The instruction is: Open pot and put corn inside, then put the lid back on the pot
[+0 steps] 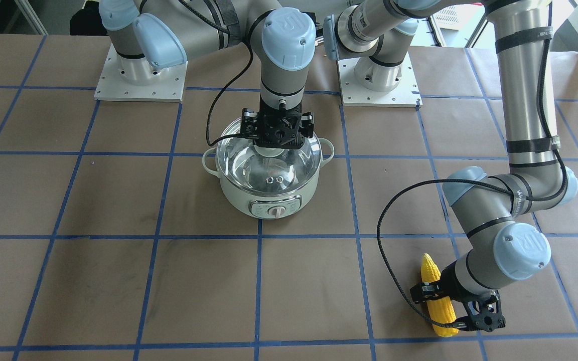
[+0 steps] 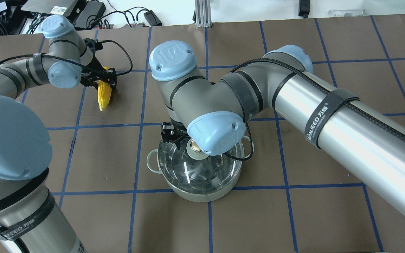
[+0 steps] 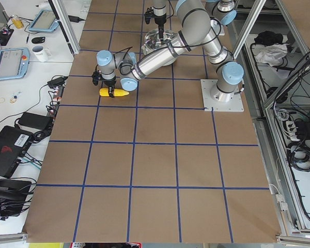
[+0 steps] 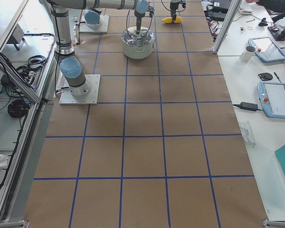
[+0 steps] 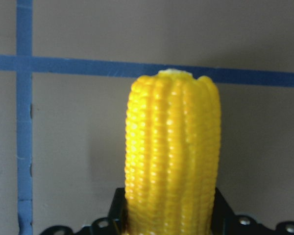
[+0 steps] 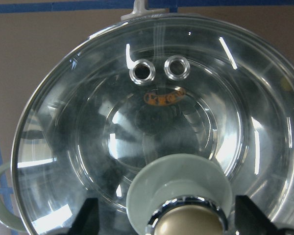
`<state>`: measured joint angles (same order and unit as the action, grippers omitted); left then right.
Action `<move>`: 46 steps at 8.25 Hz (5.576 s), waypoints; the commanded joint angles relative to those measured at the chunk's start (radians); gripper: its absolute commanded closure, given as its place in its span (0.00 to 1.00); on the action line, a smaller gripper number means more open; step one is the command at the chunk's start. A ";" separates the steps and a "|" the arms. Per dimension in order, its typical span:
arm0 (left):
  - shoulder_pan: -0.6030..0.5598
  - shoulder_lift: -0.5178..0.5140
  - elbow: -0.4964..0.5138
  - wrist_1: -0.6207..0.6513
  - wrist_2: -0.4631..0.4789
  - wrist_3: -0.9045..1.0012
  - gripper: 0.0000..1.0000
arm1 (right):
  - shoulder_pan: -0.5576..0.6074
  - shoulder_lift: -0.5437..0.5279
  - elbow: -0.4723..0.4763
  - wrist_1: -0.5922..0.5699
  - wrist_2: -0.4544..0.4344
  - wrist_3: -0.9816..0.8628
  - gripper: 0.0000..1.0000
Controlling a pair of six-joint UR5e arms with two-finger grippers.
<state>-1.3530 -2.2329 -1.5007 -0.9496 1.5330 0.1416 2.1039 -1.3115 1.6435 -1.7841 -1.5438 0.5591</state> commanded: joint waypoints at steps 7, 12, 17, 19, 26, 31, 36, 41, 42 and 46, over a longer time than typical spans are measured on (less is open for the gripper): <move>-0.001 0.097 0.014 -0.104 0.007 0.033 0.87 | -0.021 -0.017 -0.005 0.018 -0.002 -0.001 0.96; -0.079 0.272 0.005 -0.238 -0.001 -0.060 0.88 | -0.231 -0.228 -0.054 0.231 0.008 -0.218 0.97; -0.495 0.352 -0.009 -0.265 0.003 -0.544 0.89 | -0.530 -0.324 -0.065 0.341 0.007 -0.460 1.00; -0.535 0.375 -0.062 -0.273 -0.004 -0.550 0.94 | -0.532 -0.324 -0.070 0.342 -0.022 -0.522 1.00; -0.601 0.483 -0.299 -0.274 -0.065 -0.698 1.00 | -0.535 -0.337 -0.070 0.344 -0.068 -0.613 1.00; -0.637 0.449 -0.302 -0.274 -0.063 -0.746 0.90 | -0.533 -0.339 -0.068 0.347 -0.070 -0.613 1.00; -0.637 0.427 -0.297 -0.274 -0.062 -0.732 0.00 | -0.533 -0.338 -0.068 0.347 -0.075 -0.613 1.00; -0.509 0.553 -0.161 -0.516 -0.083 -0.538 0.00 | -0.528 -0.338 -0.067 0.351 -0.091 -0.611 1.00; -0.404 0.552 -0.024 -0.661 -0.082 -0.454 0.00 | -0.525 -0.339 -0.065 0.348 -0.085 -0.607 1.00; -0.158 0.556 0.324 -0.886 0.140 -0.260 0.00 | -0.356 -0.296 -0.068 0.297 -0.070 -0.332 1.00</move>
<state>-1.5721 -1.6910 -1.2750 -1.7676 1.5599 -0.1610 1.6248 -1.6411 1.5765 -1.4446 -1.6174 0.0555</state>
